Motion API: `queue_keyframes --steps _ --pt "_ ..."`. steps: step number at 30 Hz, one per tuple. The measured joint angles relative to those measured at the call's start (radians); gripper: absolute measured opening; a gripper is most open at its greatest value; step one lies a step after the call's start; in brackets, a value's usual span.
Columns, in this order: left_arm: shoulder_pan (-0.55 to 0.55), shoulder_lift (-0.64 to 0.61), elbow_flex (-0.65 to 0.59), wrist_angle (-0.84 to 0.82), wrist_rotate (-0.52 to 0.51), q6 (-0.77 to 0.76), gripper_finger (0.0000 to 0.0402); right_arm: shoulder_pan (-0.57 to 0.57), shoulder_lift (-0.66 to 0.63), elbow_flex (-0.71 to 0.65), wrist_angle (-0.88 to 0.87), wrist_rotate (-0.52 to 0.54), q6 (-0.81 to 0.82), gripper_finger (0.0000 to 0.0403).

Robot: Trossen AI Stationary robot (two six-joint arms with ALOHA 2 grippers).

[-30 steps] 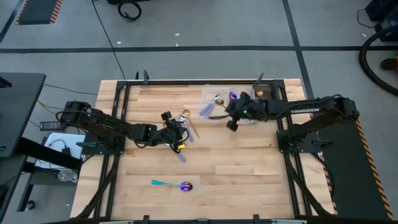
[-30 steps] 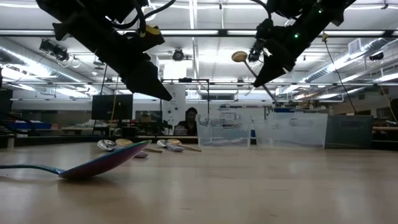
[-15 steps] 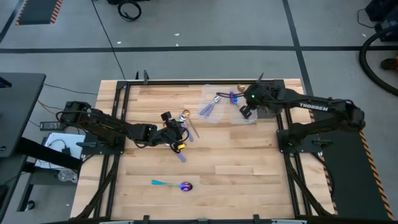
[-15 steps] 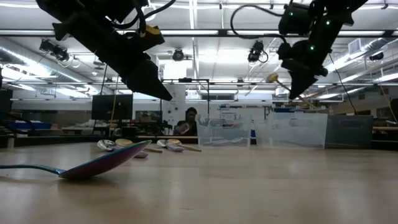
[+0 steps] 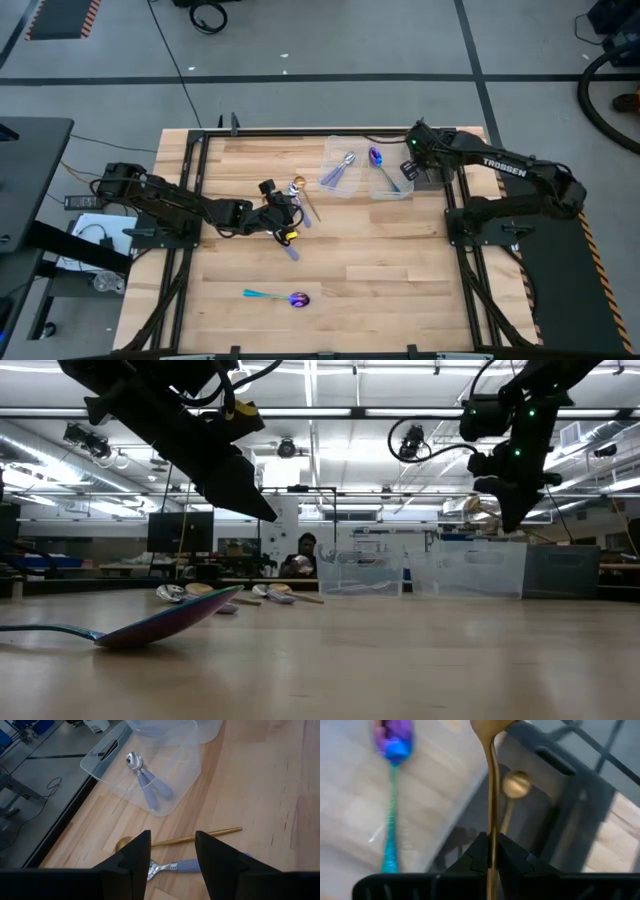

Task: Sort silverware by color (type)
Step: Put the middle golden spoon into the black bin, then put the left gray spoon into the left transparent bin

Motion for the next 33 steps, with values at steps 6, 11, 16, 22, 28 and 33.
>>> queue_keyframes --steps 6,11,16,22,28,33 --pt "0.0 0.0 0.0 0.0 0.0 0.0 0.016 -0.068 0.028 0.0 -0.053 0.038 -0.039 0.0032" --pt "0.0 0.0 0.0 -0.005 0.0 0.0 0.016 -0.097 0.088 0.0 -0.079 0.045 -0.07 0.0032" --pt "0.0 0.0 0.0 -0.011 0.0 0.0 0.016 -0.121 0.161 0.0 -0.098 0.043 -0.08 0.0032" --pt "0.0 0.0 0.0 -0.015 0.0 -0.007 0.016 -0.139 0.229 0.0 -0.098 0.029 -0.079 0.0039" --pt "0.0 0.0 0.0 -0.037 0.0 -0.008 0.016 -0.141 0.244 0.0 -0.09 0.029 -0.082 0.0071" --pt "0.0 0.0 0.0 -0.041 0.0 -0.008 0.016 -0.142 0.236 0.0 -0.089 0.005 -0.099 0.0114"
